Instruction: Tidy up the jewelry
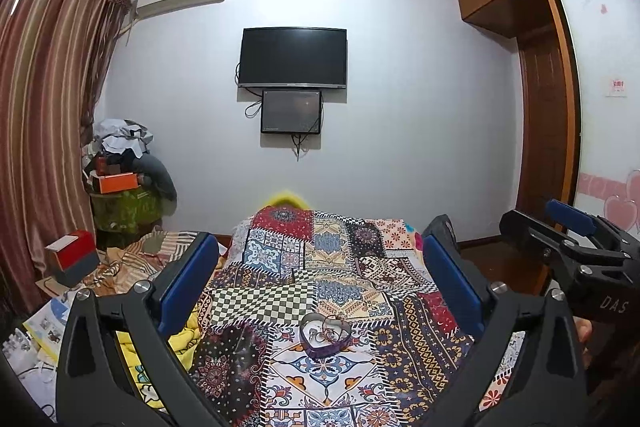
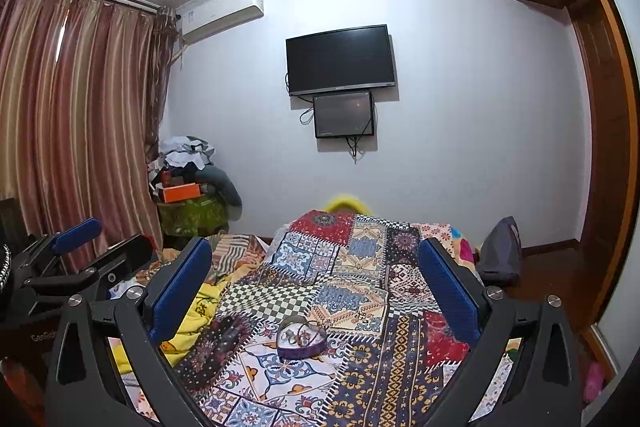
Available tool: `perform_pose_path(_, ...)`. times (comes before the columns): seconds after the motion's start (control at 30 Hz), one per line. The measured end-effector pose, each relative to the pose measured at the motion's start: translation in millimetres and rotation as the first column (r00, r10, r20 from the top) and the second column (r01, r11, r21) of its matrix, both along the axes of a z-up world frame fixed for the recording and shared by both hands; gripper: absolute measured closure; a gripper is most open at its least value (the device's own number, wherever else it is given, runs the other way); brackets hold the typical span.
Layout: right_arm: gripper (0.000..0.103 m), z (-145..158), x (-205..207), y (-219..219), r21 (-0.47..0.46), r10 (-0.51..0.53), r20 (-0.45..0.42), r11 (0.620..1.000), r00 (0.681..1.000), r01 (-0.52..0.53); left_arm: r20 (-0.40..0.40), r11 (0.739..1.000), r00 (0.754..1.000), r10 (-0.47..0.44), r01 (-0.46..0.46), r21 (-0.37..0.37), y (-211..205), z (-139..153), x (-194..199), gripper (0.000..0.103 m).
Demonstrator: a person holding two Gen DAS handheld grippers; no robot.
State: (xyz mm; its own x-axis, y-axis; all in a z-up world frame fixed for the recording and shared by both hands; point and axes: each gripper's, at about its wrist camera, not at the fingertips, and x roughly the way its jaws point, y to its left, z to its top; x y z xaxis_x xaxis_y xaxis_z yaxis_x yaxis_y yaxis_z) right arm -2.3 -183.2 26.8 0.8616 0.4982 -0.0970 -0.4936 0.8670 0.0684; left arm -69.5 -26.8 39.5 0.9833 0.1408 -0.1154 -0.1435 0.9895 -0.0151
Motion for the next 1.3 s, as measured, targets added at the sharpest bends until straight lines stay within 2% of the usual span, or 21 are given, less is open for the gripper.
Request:
perform_pose_path(0.67,0.001,3.4,3.0,-0.5,-0.017,0.003,-0.021,1.0,1.0,-0.004,-0.02,1.0,1.0,0.012,-0.012,-0.01,2.7,-8.6,12.8,0.001)
perform_pose_path(1.3,0.001,2.7,6.8,-2.6,-0.018,-0.013,-0.033,1.0,0.999,0.012,-0.047,0.998,0.999,-0.014,0.011,-0.055,8.5,-13.8,22.1,0.0)
